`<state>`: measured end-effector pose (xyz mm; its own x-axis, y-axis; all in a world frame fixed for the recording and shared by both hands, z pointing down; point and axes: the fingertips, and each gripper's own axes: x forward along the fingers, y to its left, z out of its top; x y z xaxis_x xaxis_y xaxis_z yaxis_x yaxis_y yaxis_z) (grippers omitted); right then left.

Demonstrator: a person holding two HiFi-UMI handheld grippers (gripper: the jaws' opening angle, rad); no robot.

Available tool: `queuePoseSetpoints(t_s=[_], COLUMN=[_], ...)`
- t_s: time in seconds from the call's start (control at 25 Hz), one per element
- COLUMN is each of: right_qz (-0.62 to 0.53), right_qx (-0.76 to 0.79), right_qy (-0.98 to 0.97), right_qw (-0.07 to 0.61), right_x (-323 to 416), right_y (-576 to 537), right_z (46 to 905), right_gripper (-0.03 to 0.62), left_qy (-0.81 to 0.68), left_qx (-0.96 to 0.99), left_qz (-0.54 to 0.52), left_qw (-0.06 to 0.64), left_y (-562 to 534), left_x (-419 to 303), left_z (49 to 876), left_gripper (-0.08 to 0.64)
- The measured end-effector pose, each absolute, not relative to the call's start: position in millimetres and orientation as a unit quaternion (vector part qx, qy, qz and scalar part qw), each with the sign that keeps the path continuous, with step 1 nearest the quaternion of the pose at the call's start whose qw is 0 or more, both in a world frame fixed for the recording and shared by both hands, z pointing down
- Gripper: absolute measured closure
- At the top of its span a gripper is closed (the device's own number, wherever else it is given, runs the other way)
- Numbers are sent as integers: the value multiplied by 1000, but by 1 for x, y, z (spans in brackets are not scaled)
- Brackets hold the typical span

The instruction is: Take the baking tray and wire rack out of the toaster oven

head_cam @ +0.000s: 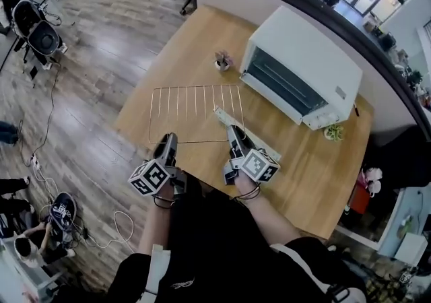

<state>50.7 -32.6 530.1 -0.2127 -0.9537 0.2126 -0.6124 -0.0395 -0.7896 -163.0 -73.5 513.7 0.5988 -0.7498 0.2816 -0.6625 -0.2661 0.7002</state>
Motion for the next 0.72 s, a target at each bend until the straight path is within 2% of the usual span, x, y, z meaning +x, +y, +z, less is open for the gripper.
queuePoseSetpoints(t_s=[0.4, 0.72], right_qz=[-447, -486], right_qx=[-579, -591], right_qy=[664, 629], right_qw=[155, 135], right_x=[-22, -55], right_y=[-81, -112], right_z=[551, 582], right_gripper=[506, 500], left_qy=[-471, -460], left_qx=[756, 749], left_qz=[-52, -21], left_qw=[451, 476], left_y=[-107, -149], left_x=[-239, -270], left_z=[539, 568], left_gripper=[456, 456])
